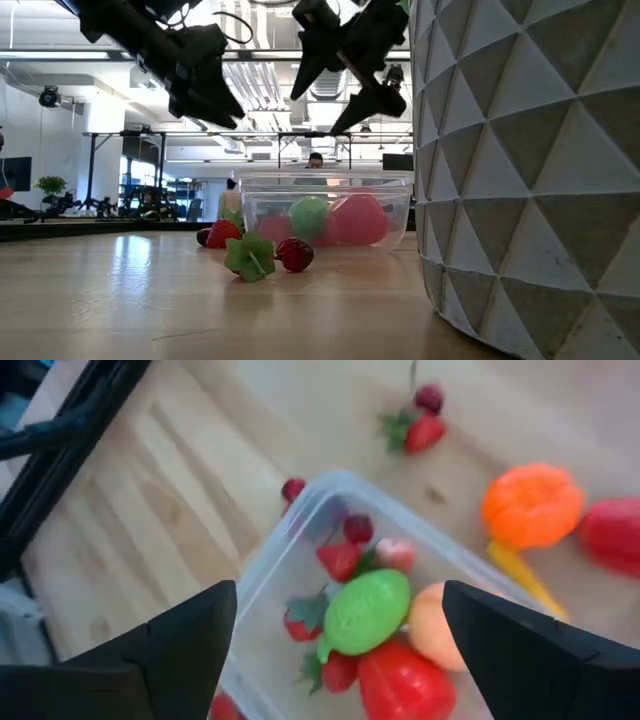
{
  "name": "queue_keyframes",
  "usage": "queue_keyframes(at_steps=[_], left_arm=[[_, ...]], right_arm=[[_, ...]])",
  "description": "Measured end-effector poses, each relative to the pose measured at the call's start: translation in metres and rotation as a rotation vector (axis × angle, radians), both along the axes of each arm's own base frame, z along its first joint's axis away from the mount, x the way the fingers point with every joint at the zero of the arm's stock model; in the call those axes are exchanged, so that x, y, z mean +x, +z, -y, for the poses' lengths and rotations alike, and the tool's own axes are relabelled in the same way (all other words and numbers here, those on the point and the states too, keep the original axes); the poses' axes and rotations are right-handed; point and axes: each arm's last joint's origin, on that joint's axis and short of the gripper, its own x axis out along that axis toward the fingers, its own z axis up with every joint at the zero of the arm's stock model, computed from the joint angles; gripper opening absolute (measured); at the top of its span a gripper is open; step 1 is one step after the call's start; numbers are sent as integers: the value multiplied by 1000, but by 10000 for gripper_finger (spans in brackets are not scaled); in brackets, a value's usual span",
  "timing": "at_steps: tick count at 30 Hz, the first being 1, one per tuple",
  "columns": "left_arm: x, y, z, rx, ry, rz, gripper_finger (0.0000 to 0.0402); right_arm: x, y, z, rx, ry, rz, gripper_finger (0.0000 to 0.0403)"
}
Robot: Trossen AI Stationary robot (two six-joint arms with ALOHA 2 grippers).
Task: Pick and placing Produce into tupperware
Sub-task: Adjust the transparent container
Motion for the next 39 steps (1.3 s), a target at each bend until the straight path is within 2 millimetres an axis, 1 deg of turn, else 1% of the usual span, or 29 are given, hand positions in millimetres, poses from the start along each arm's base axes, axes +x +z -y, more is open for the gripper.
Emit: queue_keyframes(at_steps=[4,8,11,14,16,20,22,25,28,32,36,39], left_arm=[[-4,-16,1,16,-34,-112,254],[-8,-37,2,37,-75,-192,254],[-5,-42,0,39,-70,-188,254],[3,-45,-2,45,-68,-163,254],[9,-52,-3,52,-84,-192,254],[19,-76,-4,88,-163,-337,254],[23,-87,-4,77,-189,-392,253],[35,-90,-5,47,-230,-376,249],[46,-91,-5,37,-255,-336,236],[59,-86,-7,50,-261,-273,213],[66,-87,-6,6,-312,-234,198],[70,-89,-6,-7,-327,-235,194]], right_arm=[[-4,20,2,-165,-28,19,350],[-16,47,4,-333,-120,62,346],[-28,59,7,-402,-186,52,345],[-38,65,9,-450,-221,21,348],[-43,67,10,-466,-232,-5,350],[-49,63,10,-468,-224,-58,348],[-50,62,10,-463,-227,-71,346],[-53,59,9,-456,-232,-103,343],[-55,57,10,-458,-226,-129,343],[-57,55,10,-460,-222,-157,347],[-59,52,11,-462,-219,-189,350],[-60,51,12,-464,-218,-205,348]])
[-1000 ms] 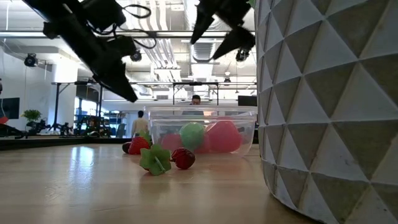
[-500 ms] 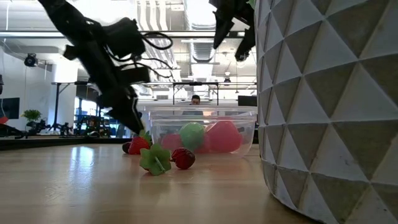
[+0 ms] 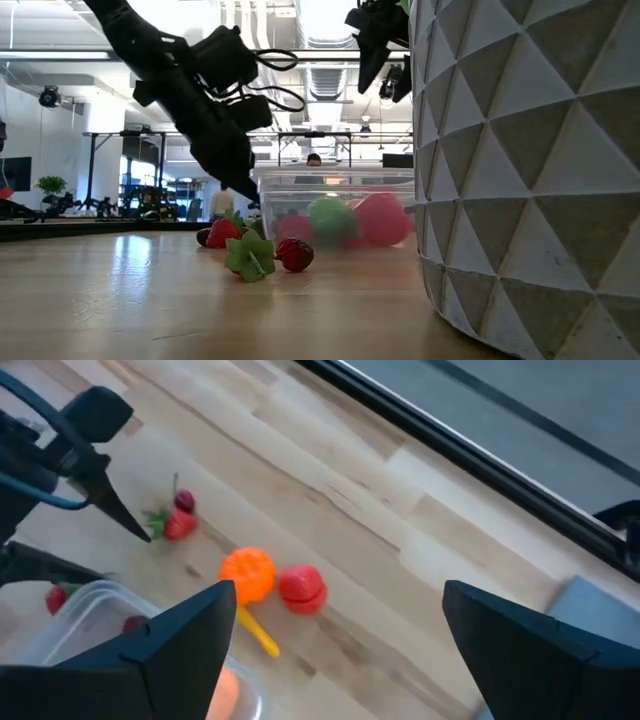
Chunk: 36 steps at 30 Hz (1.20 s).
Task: Pick and placing Produce into tupperware
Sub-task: Adjust the transparent container, then put the red cherry into the transparent container
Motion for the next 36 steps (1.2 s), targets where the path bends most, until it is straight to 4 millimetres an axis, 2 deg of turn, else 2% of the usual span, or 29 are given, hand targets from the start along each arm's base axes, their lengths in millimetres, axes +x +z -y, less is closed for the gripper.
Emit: queue_keyframes(at_steps=[6,11,18,36], left_arm=[[0,2,-2,22,15,-4,193],[-16,-4,-12,96,129,-161,193],[-25,22,-13,157,156,-88,193],[-23,14,-21,337,-52,-175,193]], right_arm=[[-2,-1,5,-30,-28,-17,346],[-3,-1,10,-41,-50,-19,350],[-4,-4,19,-45,-71,-34,344],[-9,-19,25,-48,-71,-104,342]])
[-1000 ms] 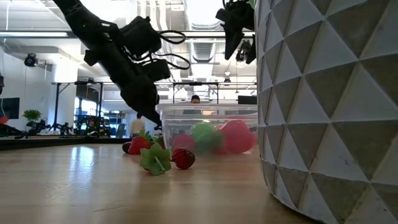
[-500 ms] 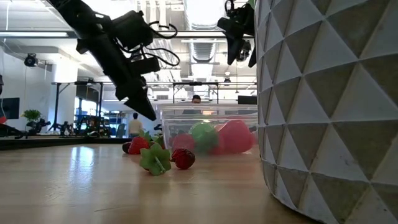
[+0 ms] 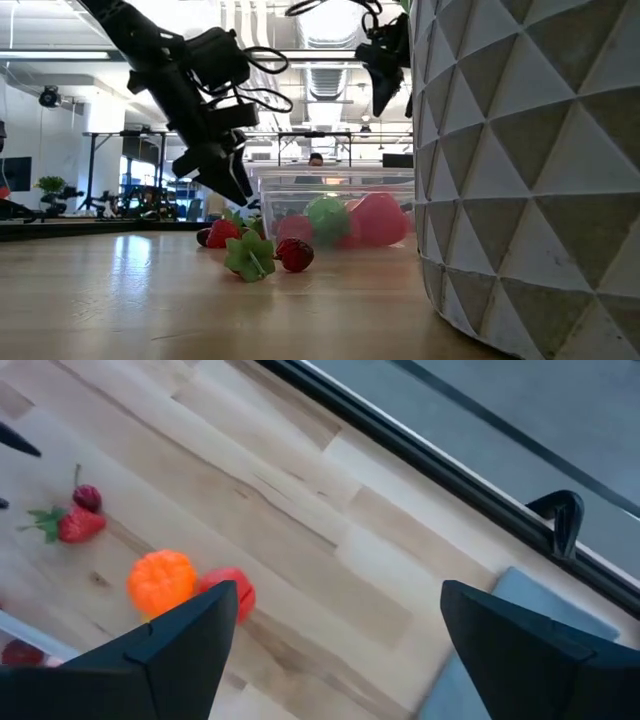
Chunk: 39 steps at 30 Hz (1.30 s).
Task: Pick and placing Produce into tupperware
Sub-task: Put the red cherry into the transparent container
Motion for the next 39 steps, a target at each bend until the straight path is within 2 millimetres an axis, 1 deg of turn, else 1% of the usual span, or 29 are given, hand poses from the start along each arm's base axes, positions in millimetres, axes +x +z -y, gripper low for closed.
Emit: queue_keyframes(at_steps=[8,12,15,22,27,33,39], left_arm=[[-3,0,-11,72,-61,-40,193],[-3,-5,-21,64,-63,-43,193],[2,-8,-26,52,-64,-31,193],[9,-16,-27,16,-89,-51,193],[10,-25,-27,-8,-99,-78,193],[16,-29,-29,2,-98,-52,193],[17,-37,-29,-24,-110,-69,193]], right_arm=[[-3,-8,0,20,-19,-24,338],[-3,-8,-1,20,-18,-28,338],[-4,-9,1,18,-13,-42,337],[-15,-6,0,29,-22,-104,335],[-21,1,-1,19,-28,-93,334],[-23,3,1,16,-35,-89,332],[-23,3,1,10,-38,-88,329]])
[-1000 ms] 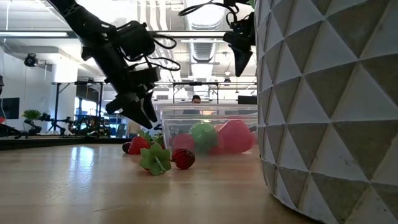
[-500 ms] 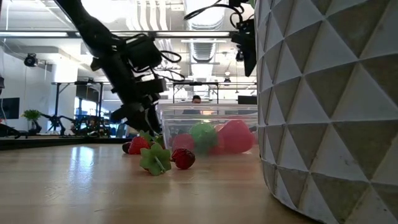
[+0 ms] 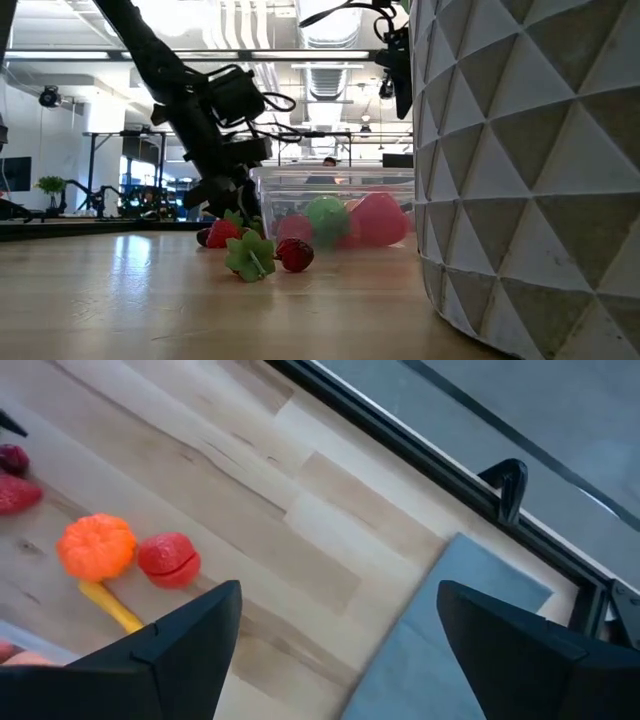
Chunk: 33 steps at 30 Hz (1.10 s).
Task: Pick and placing Produce into tupperware
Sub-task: Put the red cherry into the transparent container
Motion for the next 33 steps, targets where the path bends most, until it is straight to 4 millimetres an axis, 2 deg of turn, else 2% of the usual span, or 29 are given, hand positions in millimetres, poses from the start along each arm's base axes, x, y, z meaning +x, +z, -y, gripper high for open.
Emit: queue_keyframes(at_steps=[33], left_arm=[[-1,-1,-4,-78,-24,26,193]], right_arm=[[1,0,1,-16,-12,11,331]])
